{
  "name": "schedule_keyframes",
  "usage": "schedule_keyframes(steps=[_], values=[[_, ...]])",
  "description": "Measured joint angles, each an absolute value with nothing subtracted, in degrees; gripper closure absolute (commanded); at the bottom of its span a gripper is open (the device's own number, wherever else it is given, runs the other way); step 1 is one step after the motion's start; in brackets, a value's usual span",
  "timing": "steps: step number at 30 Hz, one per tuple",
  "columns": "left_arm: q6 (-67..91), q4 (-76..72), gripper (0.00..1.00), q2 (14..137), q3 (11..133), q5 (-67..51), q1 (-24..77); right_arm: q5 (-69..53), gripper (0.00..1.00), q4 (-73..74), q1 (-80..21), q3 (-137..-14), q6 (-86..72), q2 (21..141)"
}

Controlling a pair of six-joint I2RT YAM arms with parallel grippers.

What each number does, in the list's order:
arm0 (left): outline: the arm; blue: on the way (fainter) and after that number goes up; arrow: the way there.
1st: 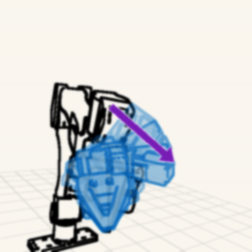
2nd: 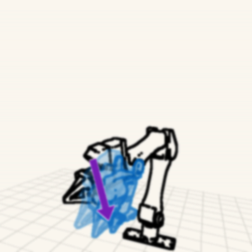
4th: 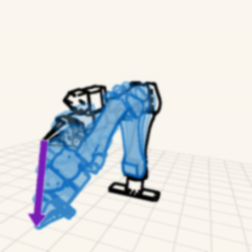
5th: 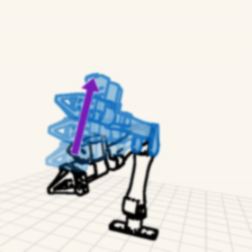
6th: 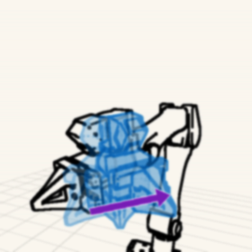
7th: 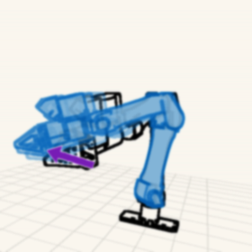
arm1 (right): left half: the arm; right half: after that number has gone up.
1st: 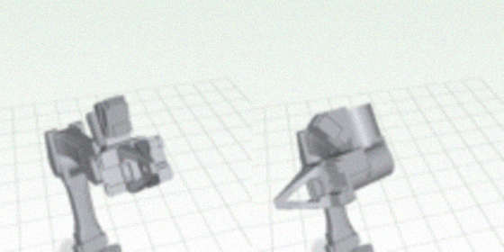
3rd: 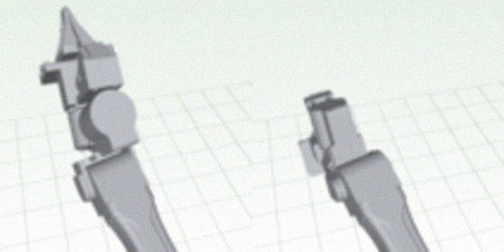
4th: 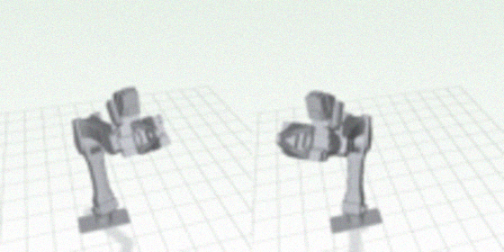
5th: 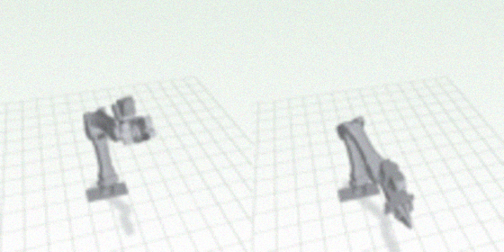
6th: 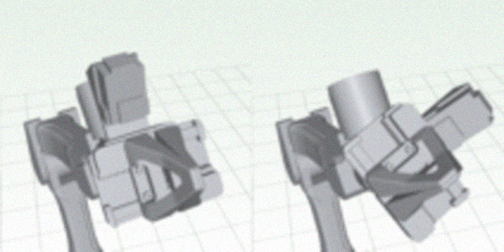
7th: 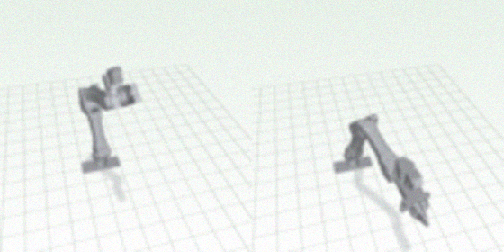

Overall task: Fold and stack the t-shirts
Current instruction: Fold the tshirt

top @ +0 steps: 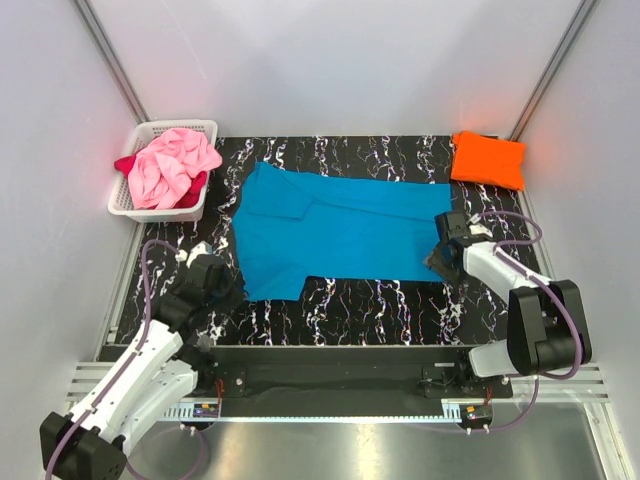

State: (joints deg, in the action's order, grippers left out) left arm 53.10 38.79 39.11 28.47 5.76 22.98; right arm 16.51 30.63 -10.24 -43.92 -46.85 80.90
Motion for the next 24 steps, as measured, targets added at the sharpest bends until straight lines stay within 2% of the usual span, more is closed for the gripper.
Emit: schedule_keyframes(steps=[12,16,17,18,20,21,24], values=[[53.25,40.47,1.00,38.61,28.47,6.15,23.16,17.08,0.38,30.92,-3.51,-41.19,-47.27,79.68],[53.25,40.62,1.00,38.61,28.47,6.33,23.18,16.88,0.44,30.92,-2.07,-41.21,-46.52,79.79],[53.28,40.64,1.00,38.61,28.47,6.35,23.18,16.84,0.46,30.92,-1.67,-41.21,-46.35,79.83],[53.25,40.64,1.00,38.61,28.47,6.42,23.18,16.82,0.55,30.92,-1.21,-41.23,-46.09,79.94],[53.25,40.64,1.00,38.63,28.47,6.48,23.18,16.62,0.66,30.92,-0.32,-41.28,-45.45,80.27],[53.25,40.64,1.00,38.72,28.49,6.52,23.20,16.36,0.76,30.94,0.14,-41.34,-45.21,80.53],[53.25,40.69,1.00,38.83,28.51,6.57,23.20,15.90,0.88,30.94,1.28,-41.56,-44.77,80.95]])
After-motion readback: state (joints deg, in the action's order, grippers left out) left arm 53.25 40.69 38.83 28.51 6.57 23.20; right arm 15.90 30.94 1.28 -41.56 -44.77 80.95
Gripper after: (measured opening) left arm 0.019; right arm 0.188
